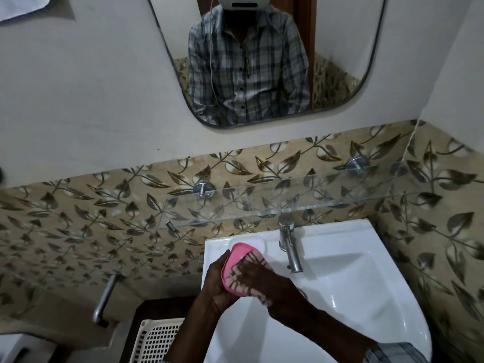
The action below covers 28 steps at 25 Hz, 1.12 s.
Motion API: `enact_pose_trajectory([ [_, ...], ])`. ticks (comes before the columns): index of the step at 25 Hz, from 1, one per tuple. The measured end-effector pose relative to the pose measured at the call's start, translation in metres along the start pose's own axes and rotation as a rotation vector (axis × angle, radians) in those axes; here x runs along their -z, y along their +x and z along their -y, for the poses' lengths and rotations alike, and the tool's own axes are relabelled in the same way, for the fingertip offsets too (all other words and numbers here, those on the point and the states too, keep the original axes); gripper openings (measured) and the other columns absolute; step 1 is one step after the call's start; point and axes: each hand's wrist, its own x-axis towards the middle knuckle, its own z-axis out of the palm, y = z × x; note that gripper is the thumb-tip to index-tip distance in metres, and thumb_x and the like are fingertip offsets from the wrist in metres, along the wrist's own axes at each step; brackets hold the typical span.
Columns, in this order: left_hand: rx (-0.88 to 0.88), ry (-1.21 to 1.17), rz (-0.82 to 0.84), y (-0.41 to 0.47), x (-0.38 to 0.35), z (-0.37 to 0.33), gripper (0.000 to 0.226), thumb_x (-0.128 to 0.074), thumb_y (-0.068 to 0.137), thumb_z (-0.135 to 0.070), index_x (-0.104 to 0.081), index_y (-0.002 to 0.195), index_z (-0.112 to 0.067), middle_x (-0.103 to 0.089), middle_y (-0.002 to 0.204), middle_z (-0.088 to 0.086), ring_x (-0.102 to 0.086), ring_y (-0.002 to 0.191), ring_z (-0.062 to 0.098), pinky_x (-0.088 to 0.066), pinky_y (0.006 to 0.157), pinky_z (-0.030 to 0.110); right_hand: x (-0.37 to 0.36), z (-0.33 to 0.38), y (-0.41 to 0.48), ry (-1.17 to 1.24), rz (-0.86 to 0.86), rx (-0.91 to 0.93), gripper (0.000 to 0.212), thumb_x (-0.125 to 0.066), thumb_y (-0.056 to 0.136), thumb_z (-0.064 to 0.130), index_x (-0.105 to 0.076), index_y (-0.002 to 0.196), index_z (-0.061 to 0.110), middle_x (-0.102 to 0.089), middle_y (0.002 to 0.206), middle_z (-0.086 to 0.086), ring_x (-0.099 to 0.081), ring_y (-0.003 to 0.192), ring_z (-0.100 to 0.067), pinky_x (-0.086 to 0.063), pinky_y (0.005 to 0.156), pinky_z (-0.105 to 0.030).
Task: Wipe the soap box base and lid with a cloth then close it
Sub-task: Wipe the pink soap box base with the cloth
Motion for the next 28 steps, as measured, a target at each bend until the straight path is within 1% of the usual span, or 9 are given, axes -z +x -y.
enact_pose_trajectory([
  [5, -0.054, 0.035, -0.07, -0.002, 0.003, -0.002, 0.073, -0.089, 0.059, -0.031, -0.067, 0.114, 0.012, -0.071, 0.102, 0.034, -0.074, 0.08, 0.045, -0.062, 0.065, 0.056, 0.005, -0.007, -0.014, -0.009, -0.058, -0.021, 0.06, -0.056, 0.079, -0.025, -0.06, 0.132, 0.003, -0.051, 0.145, -0.008, -0.041, 0.141, -0.018, -0.036, 0.116, -0.043],
  [8, -0.005, 0.048, -0.117, -0.001, 0.002, -0.002, 0.063, -0.061, 0.078, -0.038, -0.061, 0.119, 0.011, -0.071, 0.1, 0.034, -0.074, 0.08, 0.045, -0.062, 0.066, 0.054, 0.0, 0.003, -0.017, 0.005, 0.058, 0.065, 0.065, -0.055, 0.077, -0.024, -0.059, 0.134, 0.005, -0.051, 0.147, -0.009, -0.043, 0.141, -0.023, -0.033, 0.118, -0.037],
  [11, -0.015, 0.055, -0.127, 0.0, 0.002, -0.003, 0.061, -0.055, 0.081, -0.038, -0.06, 0.119, 0.009, -0.072, 0.1, 0.032, -0.074, 0.079, 0.042, -0.062, 0.065, 0.052, 0.003, -0.004, -0.012, -0.024, -0.078, -0.034, 0.063, -0.06, 0.07, -0.03, -0.065, 0.125, 0.0, -0.06, 0.136, -0.014, -0.053, 0.131, -0.03, -0.042, 0.11, -0.047],
  [15, 0.033, 0.103, -0.22, 0.006, 0.001, -0.004, 0.063, -0.049, 0.095, -0.048, -0.06, 0.118, 0.01, -0.071, 0.095, 0.03, -0.073, 0.079, 0.041, -0.061, 0.073, 0.047, -0.015, 0.015, -0.013, -0.013, -0.026, 0.07, 0.064, -0.057, 0.072, -0.022, -0.064, 0.129, 0.007, -0.057, 0.141, -0.006, -0.05, 0.136, -0.022, -0.039, 0.115, -0.034],
  [18, -0.021, 0.106, -0.168, 0.007, -0.011, -0.004, 0.049, -0.054, 0.092, -0.04, -0.062, 0.106, 0.005, -0.073, 0.089, 0.024, -0.073, 0.081, 0.035, -0.058, 0.078, 0.043, -0.019, 0.021, 0.024, 0.176, -0.217, -0.251, 0.06, -0.062, 0.073, -0.011, -0.064, 0.128, 0.012, -0.057, 0.136, 0.007, -0.056, 0.128, -0.013, -0.042, 0.111, -0.024],
  [20, -0.032, 0.061, -0.083, 0.006, -0.019, -0.009, 0.041, -0.074, 0.073, -0.026, -0.065, 0.094, 0.008, -0.073, 0.078, 0.024, -0.074, 0.068, 0.035, -0.063, 0.063, 0.04, -0.022, 0.028, 0.035, 0.21, -0.22, -0.335, 0.06, -0.07, 0.073, -0.01, -0.065, 0.128, 0.013, -0.058, 0.136, 0.006, -0.056, 0.128, -0.012, -0.046, 0.109, -0.03],
  [23, 0.101, 0.073, -0.109, -0.002, -0.009, -0.012, 0.058, -0.068, 0.076, -0.035, -0.067, 0.105, 0.015, -0.071, 0.091, 0.033, -0.074, 0.073, 0.043, -0.062, 0.061, 0.053, -0.003, 0.008, 0.0, 0.109, 0.027, 0.034, 0.051, -0.057, 0.085, -0.017, -0.062, 0.131, 0.003, -0.056, 0.142, -0.01, -0.049, 0.136, -0.023, -0.041, 0.114, -0.043],
  [26, 0.173, 0.1, -0.174, -0.005, 0.008, -0.009, 0.059, -0.053, 0.086, -0.044, -0.061, 0.116, 0.006, -0.066, 0.101, 0.031, -0.069, 0.078, 0.043, -0.059, 0.063, 0.044, 0.039, -0.028, -0.007, 0.164, 0.015, -0.265, 0.077, -0.047, 0.062, -0.034, -0.06, 0.13, 0.0, -0.056, 0.139, -0.011, -0.048, 0.136, -0.024, -0.042, 0.11, -0.053],
  [28, 0.197, 0.114, -0.176, -0.004, 0.01, -0.005, 0.053, -0.053, 0.087, -0.043, -0.062, 0.111, 0.004, -0.066, 0.097, 0.03, -0.067, 0.078, 0.042, -0.056, 0.063, 0.038, 0.033, -0.012, 0.002, 0.064, -0.111, -0.236, 0.064, -0.048, 0.074, -0.025, -0.061, 0.131, 0.002, -0.055, 0.142, -0.01, -0.047, 0.137, -0.023, -0.041, 0.111, -0.049],
])
